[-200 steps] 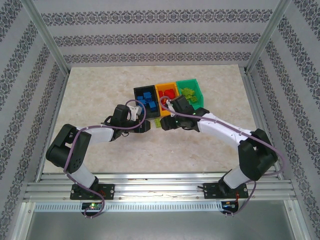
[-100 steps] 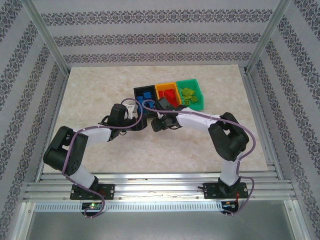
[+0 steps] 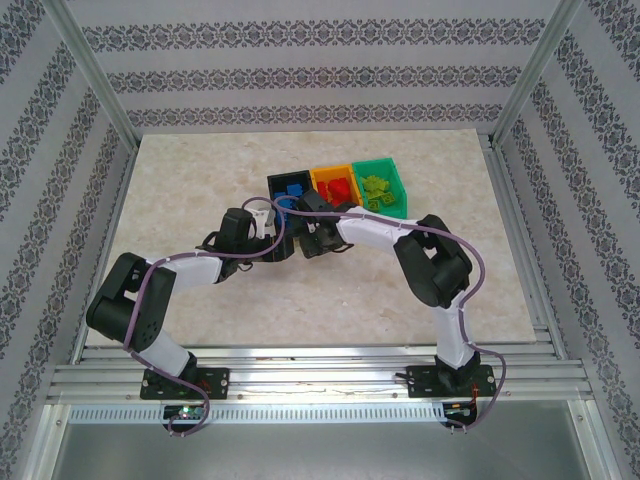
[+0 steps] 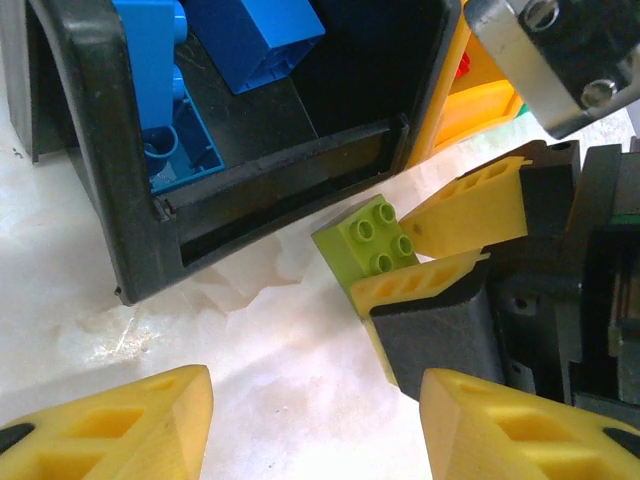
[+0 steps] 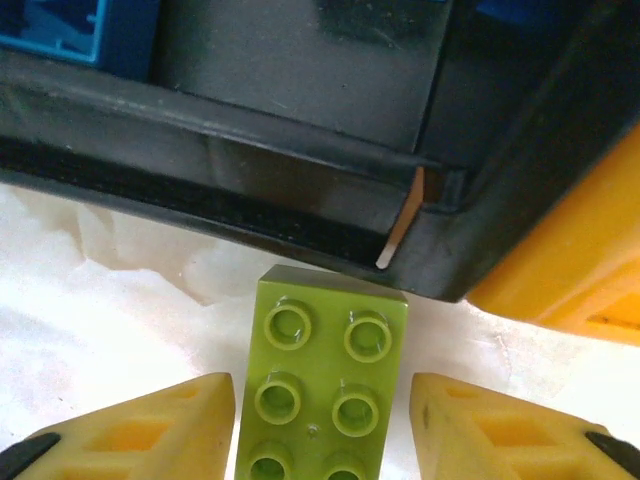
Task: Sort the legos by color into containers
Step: Pick up the lego from the center of the table.
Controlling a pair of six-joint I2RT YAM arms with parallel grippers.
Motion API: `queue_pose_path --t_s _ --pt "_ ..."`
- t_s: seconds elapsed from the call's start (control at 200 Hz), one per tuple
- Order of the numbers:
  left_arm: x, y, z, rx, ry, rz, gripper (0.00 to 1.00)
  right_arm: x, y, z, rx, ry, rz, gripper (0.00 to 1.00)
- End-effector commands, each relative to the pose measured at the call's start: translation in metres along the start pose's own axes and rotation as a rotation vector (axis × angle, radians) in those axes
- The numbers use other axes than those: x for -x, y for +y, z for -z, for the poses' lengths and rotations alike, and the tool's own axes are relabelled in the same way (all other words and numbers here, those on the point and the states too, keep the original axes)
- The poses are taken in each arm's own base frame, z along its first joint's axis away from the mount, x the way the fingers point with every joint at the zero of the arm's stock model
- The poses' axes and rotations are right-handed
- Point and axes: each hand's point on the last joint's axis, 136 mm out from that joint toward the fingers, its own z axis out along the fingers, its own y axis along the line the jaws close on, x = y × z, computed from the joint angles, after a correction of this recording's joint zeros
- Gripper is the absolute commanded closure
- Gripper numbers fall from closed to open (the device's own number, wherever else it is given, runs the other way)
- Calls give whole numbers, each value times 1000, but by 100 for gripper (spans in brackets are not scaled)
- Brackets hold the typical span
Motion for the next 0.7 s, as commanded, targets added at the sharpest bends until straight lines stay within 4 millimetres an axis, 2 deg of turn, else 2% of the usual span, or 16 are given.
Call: queue_pose_path --t_s 0.0,0.105,0.385,0.53,0.695 --pt "2 -2 7 -8 -10 3 43 -2 0 -2 -22 20 9 63" --pt "3 -2 8 -6 -12 -2 43 -6 1 1 -9 14 1 70" --pt "2 0 7 -2 -10 5 43 -24 -10 23 -11 -12 -24 71" --pt "1 -2 5 -20 -7 12 43 -42 -26 36 -29 -21 -59 71" --pt "1 -3 5 -27 -7 16 43 -67 -54 47 -50 -35 -126 71"
